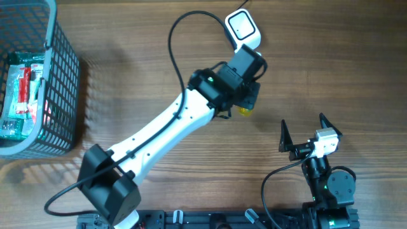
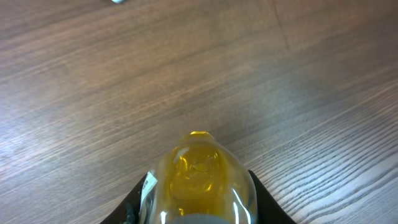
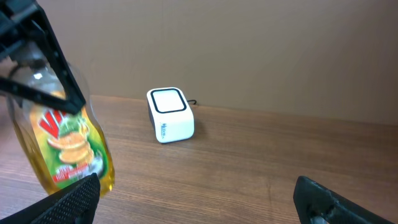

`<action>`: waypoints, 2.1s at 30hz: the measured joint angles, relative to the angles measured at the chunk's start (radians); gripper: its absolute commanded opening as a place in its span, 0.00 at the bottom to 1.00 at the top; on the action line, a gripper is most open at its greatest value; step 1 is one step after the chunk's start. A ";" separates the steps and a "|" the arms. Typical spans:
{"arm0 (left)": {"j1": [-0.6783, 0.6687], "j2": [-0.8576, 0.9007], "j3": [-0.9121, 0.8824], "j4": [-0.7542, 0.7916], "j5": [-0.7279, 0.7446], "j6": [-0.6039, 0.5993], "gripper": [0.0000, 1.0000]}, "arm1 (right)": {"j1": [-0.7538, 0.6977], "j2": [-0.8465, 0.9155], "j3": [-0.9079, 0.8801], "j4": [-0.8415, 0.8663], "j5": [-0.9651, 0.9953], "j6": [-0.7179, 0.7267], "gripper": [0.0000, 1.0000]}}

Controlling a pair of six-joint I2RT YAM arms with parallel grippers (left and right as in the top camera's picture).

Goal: Scan the item barcode
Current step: 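Carry the Vim bottle with the left gripper toward the scanner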

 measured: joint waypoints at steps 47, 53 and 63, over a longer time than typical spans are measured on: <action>-0.204 0.173 0.000 0.318 -0.207 -0.088 0.19 | -0.006 0.000 0.000 -0.003 0.019 -0.003 1.00; -0.192 0.195 0.000 0.321 -0.204 -0.084 0.19 | -0.006 0.000 0.000 -0.022 0.014 -0.007 1.00; -0.175 0.223 0.005 0.322 -0.172 -0.050 0.19 | -0.001 0.007 0.000 -0.036 -0.005 -0.011 1.00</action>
